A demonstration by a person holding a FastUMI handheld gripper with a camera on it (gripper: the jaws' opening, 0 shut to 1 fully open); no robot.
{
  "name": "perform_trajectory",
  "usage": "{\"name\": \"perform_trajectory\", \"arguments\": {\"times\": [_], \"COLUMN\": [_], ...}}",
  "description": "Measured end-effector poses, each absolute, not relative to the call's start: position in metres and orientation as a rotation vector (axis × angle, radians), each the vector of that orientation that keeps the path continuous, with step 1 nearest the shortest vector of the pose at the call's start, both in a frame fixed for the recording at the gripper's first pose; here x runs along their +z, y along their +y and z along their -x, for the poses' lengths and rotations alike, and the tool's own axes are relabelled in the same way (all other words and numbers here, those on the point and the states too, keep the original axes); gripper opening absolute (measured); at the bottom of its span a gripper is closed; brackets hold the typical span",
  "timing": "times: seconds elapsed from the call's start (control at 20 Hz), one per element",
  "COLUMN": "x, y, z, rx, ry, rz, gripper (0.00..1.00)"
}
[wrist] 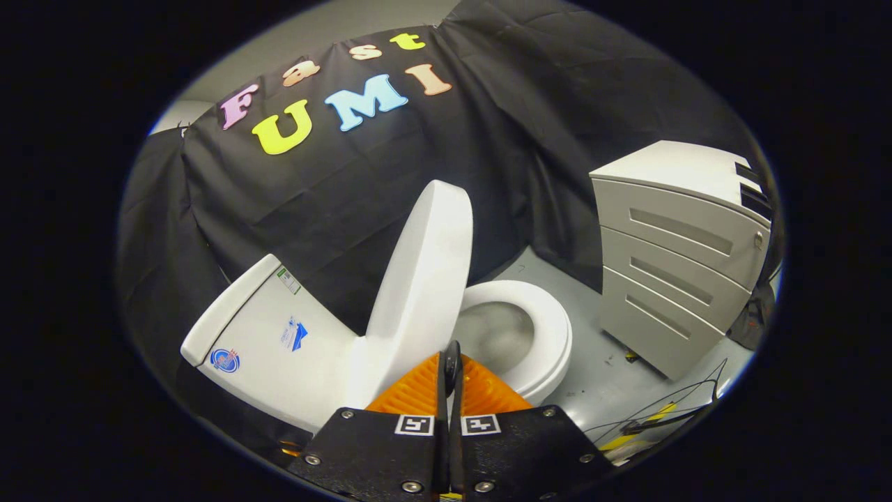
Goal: Open the toilet lid.
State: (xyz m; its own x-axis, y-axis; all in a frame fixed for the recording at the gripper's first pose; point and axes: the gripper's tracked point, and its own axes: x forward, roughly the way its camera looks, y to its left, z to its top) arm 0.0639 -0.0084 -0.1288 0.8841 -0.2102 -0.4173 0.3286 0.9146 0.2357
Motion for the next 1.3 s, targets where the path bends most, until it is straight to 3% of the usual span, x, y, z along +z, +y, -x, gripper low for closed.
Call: {"name": "perform_trajectory", "arguments": {"times": [1.3], "x": [-0.063], "y": [0.140], "z": [-0.090], "rx": [-0.096], "ry": [0.165], "rz": [-0.004], "gripper": [0.00]}}
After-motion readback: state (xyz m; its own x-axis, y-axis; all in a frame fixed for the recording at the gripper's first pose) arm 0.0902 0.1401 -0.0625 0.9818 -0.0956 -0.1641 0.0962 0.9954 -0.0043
